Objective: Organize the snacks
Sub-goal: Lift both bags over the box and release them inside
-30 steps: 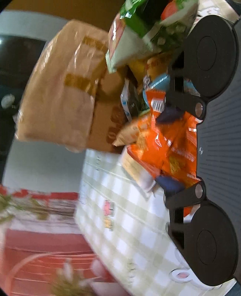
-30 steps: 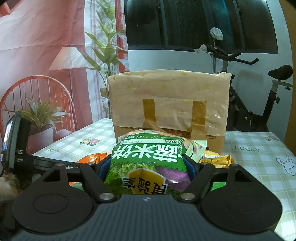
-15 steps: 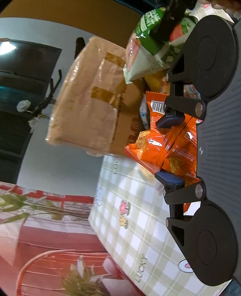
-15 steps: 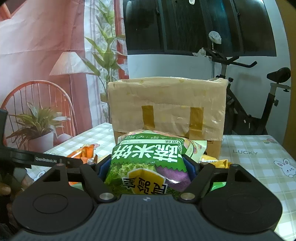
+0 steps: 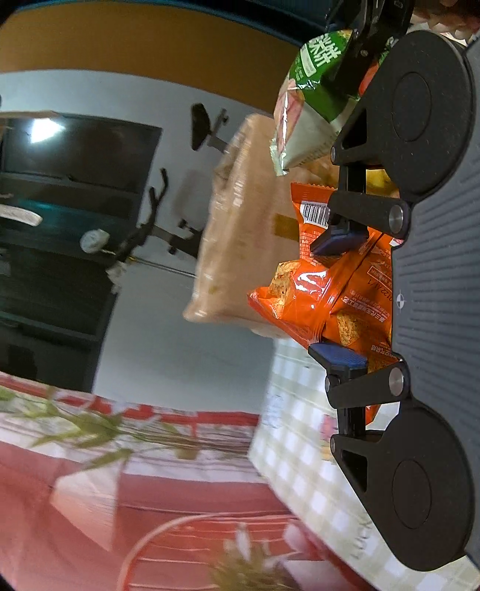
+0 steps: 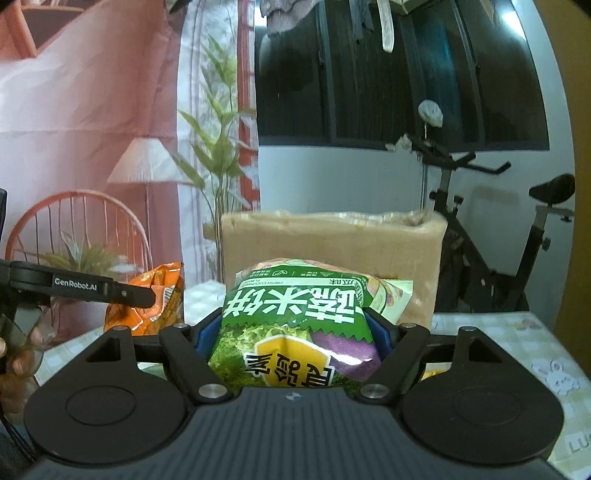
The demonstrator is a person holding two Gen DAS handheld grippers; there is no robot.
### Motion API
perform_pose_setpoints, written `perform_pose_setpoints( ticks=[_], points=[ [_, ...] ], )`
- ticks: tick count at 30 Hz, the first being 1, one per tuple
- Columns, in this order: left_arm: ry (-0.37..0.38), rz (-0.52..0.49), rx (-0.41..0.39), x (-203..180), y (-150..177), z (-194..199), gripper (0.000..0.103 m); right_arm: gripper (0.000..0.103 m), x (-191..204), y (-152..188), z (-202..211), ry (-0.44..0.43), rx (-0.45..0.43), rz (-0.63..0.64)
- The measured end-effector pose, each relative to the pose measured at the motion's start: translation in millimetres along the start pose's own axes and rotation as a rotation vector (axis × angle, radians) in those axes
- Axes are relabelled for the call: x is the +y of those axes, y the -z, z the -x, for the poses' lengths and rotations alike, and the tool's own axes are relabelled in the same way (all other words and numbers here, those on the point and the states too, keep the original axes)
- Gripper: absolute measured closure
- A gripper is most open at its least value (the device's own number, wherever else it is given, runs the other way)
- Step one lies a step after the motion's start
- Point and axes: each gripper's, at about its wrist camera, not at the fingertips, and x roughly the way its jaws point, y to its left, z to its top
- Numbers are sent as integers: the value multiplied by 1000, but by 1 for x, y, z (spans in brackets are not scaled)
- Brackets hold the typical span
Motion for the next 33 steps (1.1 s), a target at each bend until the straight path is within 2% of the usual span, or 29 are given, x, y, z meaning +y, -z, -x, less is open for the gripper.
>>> perform_pose_setpoints(
  ticks=[8, 16, 25, 33],
  points=[
    [53, -35, -91, -17, -36, 1, 48, 25, -9, -36, 5, -8, -86, -1],
    [82, -58, -123, -30, -57, -14, 48, 25, -22, -70, -8, 0, -145, 16],
    [108, -46, -112, -34, -86, -53, 48, 25, -43, -99, -46, 7, -128, 30],
    [133, -39, -85, -40, -115, -105, 48, 25, -65, -127, -102, -1, -49, 47]
  ],
)
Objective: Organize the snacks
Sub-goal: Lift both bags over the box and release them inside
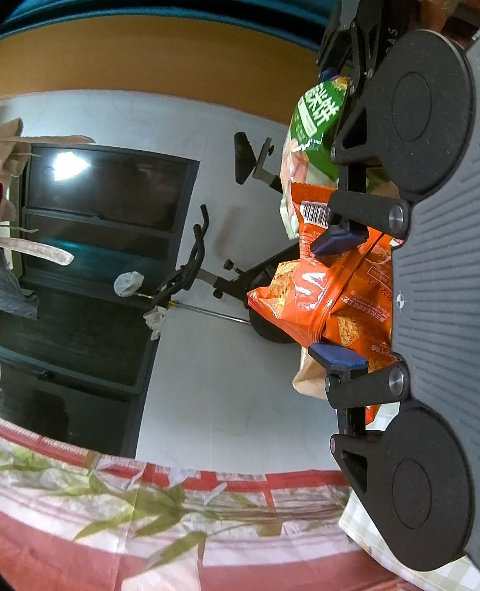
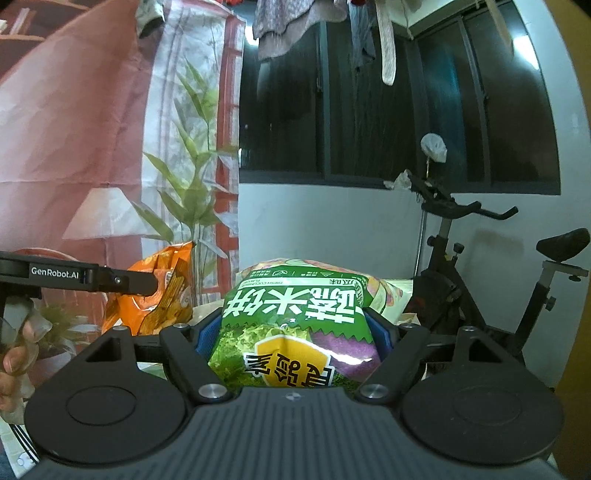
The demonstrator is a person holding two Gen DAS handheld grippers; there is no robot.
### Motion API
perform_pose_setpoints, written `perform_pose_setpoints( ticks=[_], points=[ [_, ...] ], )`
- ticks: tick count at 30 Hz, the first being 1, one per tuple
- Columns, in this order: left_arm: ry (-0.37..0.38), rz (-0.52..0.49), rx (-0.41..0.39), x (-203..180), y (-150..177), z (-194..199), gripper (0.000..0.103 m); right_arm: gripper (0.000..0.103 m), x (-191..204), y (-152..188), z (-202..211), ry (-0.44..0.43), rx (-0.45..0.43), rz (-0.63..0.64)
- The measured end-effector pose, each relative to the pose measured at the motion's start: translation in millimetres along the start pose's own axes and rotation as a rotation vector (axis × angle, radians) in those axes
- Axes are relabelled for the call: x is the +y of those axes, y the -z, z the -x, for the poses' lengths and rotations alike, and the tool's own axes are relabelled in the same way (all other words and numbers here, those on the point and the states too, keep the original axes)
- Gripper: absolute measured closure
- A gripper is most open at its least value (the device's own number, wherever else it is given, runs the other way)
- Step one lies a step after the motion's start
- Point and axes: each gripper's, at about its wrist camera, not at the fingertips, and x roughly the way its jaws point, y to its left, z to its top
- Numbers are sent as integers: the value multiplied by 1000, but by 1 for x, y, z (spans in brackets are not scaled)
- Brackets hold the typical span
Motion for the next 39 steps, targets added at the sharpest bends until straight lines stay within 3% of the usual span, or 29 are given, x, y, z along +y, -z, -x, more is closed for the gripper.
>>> perform_pose_setpoints(
  ticks=[6, 15, 20, 22, 24, 30, 39],
  points=[
    [10, 49, 49, 10, -9, -43, 48, 25, -21, -14, -48, -34, 95, -11],
    [-16, 43, 129, 16, -13, -94, 47, 25, -47, -16, -121, -69, 349, -122],
    [-8, 54, 186, 21, -8, -110, 27, 22, -56, -10, -144, -49, 446, -147],
    [-22, 48, 195, 23, -6, -111, 26, 18, -56, -8, -148, -43, 471, -145],
    [-34, 52, 210, 26, -5, -110, 26, 11, -57, -7, -148, -35, 475, -149],
    [-57, 58, 205, 28, -10, -87, 26, 11, -62, -14, -140, -16, 447, -184],
    [-98, -2, 144, 18, -6, -10, 26, 11, -47, -28, -65, -58, 284, -132]
  ],
)
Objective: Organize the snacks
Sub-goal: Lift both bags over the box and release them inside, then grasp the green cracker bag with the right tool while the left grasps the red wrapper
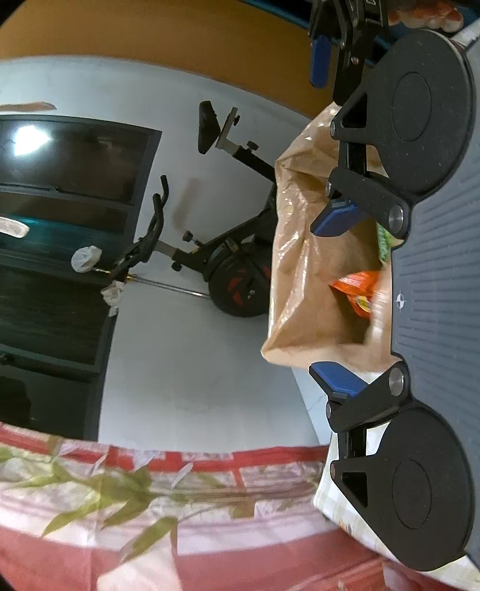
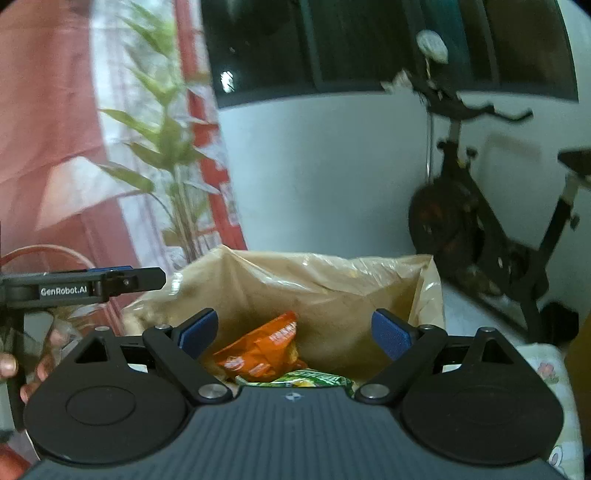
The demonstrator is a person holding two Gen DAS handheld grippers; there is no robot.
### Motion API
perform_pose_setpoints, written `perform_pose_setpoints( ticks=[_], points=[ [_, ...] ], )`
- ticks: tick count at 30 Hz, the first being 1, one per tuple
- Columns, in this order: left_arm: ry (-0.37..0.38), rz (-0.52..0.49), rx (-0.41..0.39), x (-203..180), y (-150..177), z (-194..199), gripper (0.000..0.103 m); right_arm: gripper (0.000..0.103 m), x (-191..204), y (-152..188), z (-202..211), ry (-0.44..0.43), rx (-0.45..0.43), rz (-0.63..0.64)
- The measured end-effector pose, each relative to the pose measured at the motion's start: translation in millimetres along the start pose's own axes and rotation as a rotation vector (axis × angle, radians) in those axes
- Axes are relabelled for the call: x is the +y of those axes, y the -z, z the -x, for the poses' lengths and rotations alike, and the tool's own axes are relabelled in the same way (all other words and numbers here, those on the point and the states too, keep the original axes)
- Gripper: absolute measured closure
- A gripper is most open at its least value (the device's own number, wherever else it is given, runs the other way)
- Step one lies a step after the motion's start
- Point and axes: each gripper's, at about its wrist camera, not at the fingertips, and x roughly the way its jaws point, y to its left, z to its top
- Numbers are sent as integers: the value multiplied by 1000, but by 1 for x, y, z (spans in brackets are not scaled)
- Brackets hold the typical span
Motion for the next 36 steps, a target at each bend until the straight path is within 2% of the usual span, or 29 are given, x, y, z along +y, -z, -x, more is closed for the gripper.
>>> perform_pose_setpoints(
  ticks=[7, 12, 19, 24, 31, 36],
  points=[
    [-53, 45, 14, 11, 45, 40, 26, 11, 20, 45, 47, -18, -78, 44],
    [-63, 106, 59, 17, 77, 47, 26, 11, 21, 83, 61, -8, -64, 24],
    [-52, 133, 139, 11, 112, 38, 26, 11, 16, 128, 62, 41, 34, 8],
    [-75, 128, 224, 13, 137, 32, 26, 11, 15, 158, 55, 74, 122, 25],
    [-108, 190, 320, 29, 160, 33, 27, 11, 5, 200, 42, 92, 273, -27],
    [-117, 234, 376, 36, 170, 37, 27, 9, -2, 218, 39, 82, 319, -74]
  ],
)
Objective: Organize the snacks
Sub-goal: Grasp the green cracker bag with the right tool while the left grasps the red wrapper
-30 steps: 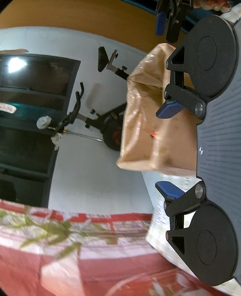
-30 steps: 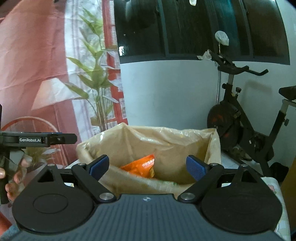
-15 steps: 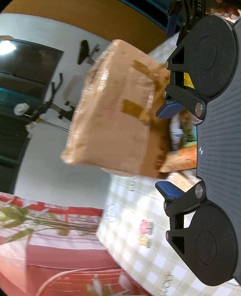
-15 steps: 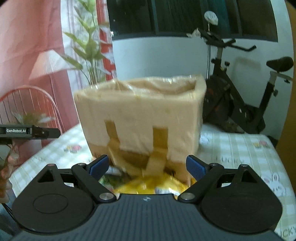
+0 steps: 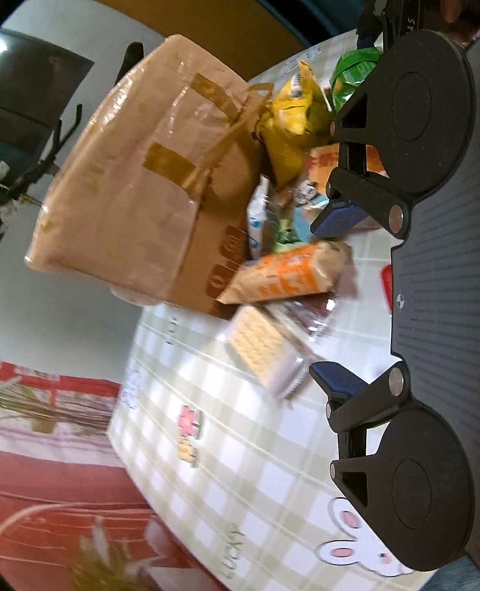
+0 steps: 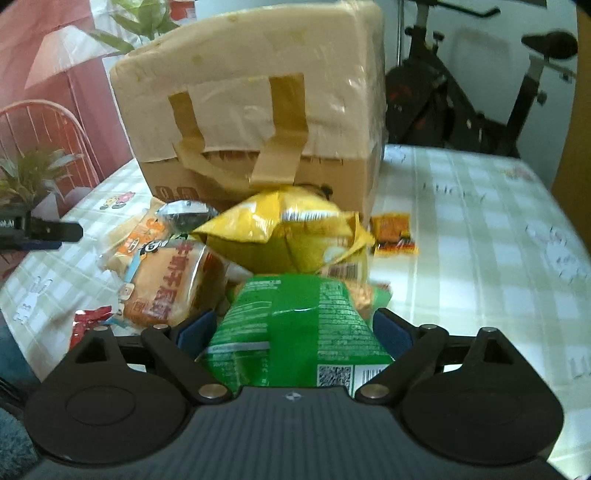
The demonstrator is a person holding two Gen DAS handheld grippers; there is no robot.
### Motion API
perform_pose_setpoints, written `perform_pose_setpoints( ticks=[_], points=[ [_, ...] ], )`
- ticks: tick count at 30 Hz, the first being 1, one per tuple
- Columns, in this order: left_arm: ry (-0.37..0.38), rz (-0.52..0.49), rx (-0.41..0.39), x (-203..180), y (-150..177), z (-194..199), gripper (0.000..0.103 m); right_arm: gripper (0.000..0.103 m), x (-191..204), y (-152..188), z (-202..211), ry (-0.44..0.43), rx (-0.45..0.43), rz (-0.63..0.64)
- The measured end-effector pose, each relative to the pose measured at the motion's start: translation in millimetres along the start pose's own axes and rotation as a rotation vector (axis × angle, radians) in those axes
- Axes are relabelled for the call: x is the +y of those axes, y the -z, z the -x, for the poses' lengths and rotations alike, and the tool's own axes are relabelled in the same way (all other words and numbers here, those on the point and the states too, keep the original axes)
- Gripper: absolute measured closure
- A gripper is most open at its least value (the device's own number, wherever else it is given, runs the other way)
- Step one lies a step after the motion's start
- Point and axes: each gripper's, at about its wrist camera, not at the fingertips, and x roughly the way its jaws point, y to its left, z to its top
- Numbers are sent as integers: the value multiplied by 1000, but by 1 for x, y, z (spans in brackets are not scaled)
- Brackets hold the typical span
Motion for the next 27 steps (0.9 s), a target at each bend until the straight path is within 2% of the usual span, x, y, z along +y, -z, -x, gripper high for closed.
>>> perform_pose_setpoints(
  ticks=[4, 11, 14, 17, 20, 27],
  points=[
    [-5, 26, 39, 2, 12, 2, 27, 11, -2, 6, -6, -33, 18, -26],
    [-37, 85, 156, 11, 32, -8, 27, 15, 6, 14, -10, -36, -11, 5],
    [-56, 82, 208, 12, 38, -17, 31, 15, 6, 16, -10, -37, -20, 11],
    [-45, 44, 208, 7, 39, -18, 31, 15, 6, 18, -10, -40, -21, 7],
    [-89, -41, 207, -5, 42, -20, 34, 15, 5, 20, -9, -41, -21, 1],
    [-127, -147, 193, -17, 46, -21, 53, 15, 8, 20, -11, -35, -16, 13]
  ],
)
